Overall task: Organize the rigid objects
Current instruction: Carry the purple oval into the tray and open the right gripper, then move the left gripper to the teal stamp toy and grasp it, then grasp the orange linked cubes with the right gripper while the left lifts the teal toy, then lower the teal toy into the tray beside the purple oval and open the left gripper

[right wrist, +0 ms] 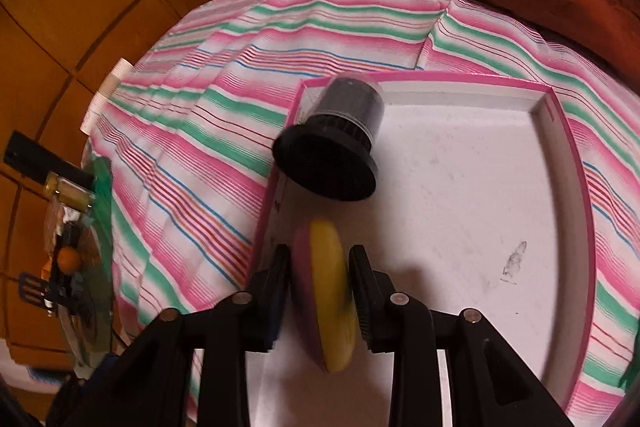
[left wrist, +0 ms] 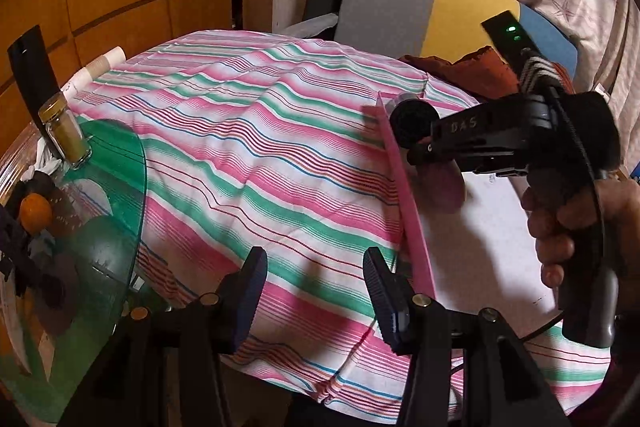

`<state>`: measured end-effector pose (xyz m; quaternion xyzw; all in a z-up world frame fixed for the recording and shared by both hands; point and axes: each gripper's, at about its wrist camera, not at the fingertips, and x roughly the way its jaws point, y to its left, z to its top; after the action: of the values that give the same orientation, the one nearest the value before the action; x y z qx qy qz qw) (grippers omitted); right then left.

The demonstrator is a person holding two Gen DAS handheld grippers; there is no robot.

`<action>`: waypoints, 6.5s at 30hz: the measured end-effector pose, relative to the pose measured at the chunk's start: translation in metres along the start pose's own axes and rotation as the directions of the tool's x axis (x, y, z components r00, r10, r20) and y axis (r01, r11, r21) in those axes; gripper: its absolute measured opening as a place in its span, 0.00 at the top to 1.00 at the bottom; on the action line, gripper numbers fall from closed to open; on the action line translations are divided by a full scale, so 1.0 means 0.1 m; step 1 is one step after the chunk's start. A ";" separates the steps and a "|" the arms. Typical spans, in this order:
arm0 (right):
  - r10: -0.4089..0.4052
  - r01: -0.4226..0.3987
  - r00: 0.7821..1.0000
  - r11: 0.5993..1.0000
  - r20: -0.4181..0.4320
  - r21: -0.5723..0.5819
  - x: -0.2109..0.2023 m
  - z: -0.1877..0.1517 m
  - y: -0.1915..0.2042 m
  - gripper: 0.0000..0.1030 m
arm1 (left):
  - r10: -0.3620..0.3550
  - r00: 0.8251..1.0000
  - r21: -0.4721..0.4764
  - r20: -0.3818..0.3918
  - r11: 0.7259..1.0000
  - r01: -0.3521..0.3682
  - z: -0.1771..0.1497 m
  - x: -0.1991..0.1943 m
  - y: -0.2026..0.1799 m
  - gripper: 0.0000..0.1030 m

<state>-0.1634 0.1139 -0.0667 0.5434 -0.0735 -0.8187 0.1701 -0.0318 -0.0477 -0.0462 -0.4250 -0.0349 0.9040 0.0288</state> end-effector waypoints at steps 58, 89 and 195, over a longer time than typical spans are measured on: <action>-0.514 0.474 0.762 0.857 0.395 0.200 -2.36 -1.43 -1.86 0.29 | -0.239 0.971 0.162 -0.017 0.958 0.238 0.17 -0.28 -0.91 0.51; -0.565 0.114 0.742 0.638 0.362 0.762 -2.97 -2.06 -3.51 0.20 | -0.420 0.844 0.433 -0.334 0.727 0.533 -0.09 0.34 -3.51 0.52; -0.232 0.272 0.957 0.923 -0.173 0.272 -2.02 -2.04 -3.00 0.76 | -0.509 0.857 0.431 -0.074 0.759 0.488 -0.12 -0.23 -2.48 0.84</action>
<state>0.0349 0.4790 -0.0647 0.6226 -0.1117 -0.7744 -0.0146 -0.0021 0.1981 -0.0148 -0.3612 0.0554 0.8578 0.3615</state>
